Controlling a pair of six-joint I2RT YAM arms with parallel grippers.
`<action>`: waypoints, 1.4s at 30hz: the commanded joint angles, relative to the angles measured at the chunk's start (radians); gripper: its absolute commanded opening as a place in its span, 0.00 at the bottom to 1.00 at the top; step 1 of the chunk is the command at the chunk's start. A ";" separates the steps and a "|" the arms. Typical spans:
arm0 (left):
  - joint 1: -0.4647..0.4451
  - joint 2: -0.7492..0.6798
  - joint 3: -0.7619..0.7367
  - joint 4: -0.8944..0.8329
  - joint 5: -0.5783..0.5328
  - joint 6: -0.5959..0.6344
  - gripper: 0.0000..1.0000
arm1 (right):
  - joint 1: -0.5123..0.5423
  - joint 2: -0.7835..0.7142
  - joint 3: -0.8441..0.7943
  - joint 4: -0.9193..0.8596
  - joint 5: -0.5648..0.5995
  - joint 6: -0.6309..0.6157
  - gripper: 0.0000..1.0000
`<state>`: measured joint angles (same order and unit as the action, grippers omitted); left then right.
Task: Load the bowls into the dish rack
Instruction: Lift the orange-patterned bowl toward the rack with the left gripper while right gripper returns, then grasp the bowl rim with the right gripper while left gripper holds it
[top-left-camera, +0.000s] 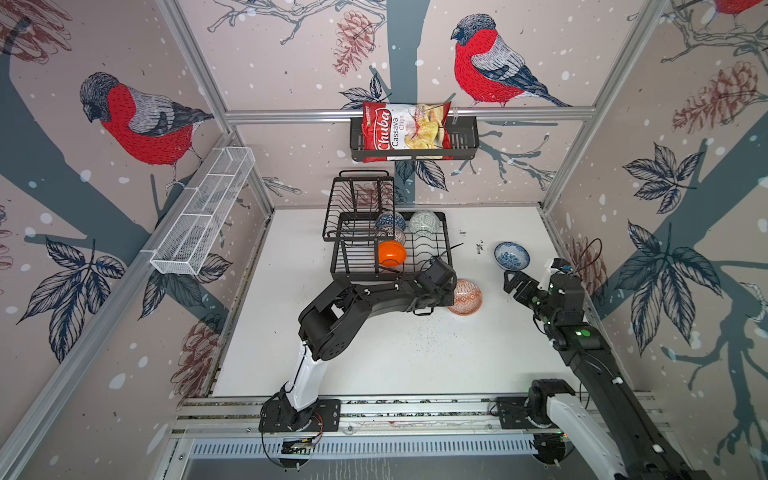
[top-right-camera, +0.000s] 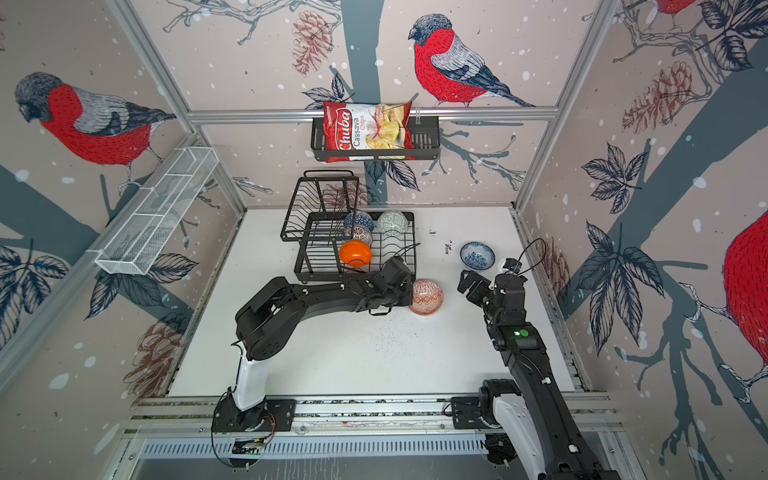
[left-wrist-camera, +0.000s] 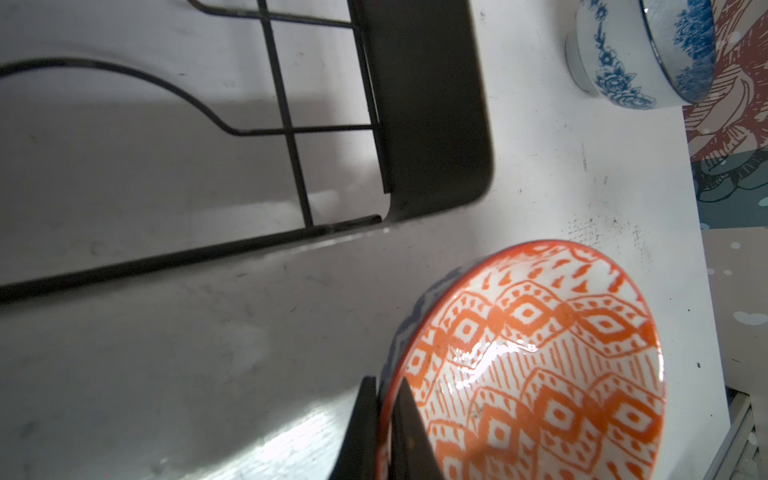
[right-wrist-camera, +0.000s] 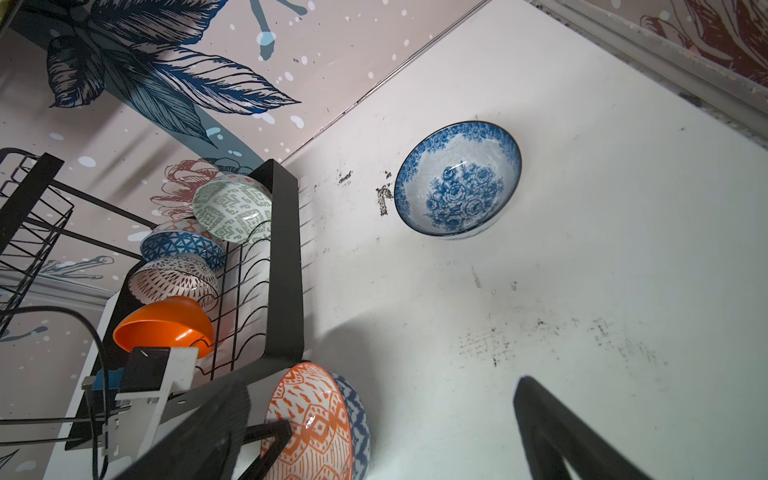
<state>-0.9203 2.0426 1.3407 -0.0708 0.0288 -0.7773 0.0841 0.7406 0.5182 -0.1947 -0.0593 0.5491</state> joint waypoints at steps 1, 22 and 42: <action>-0.002 -0.009 -0.012 0.027 0.011 0.020 0.00 | -0.003 0.000 -0.001 0.023 -0.008 -0.006 1.00; -0.003 -0.258 0.002 0.137 -0.238 0.149 0.00 | -0.022 0.096 0.251 -0.049 -0.074 0.134 1.00; -0.015 -0.268 -0.073 0.877 -0.790 0.678 0.00 | 0.270 0.296 0.485 0.359 -0.200 0.620 1.00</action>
<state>-0.9325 1.7668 1.2739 0.5762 -0.7094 -0.2096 0.3283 1.0164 1.0039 0.0608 -0.2749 1.0840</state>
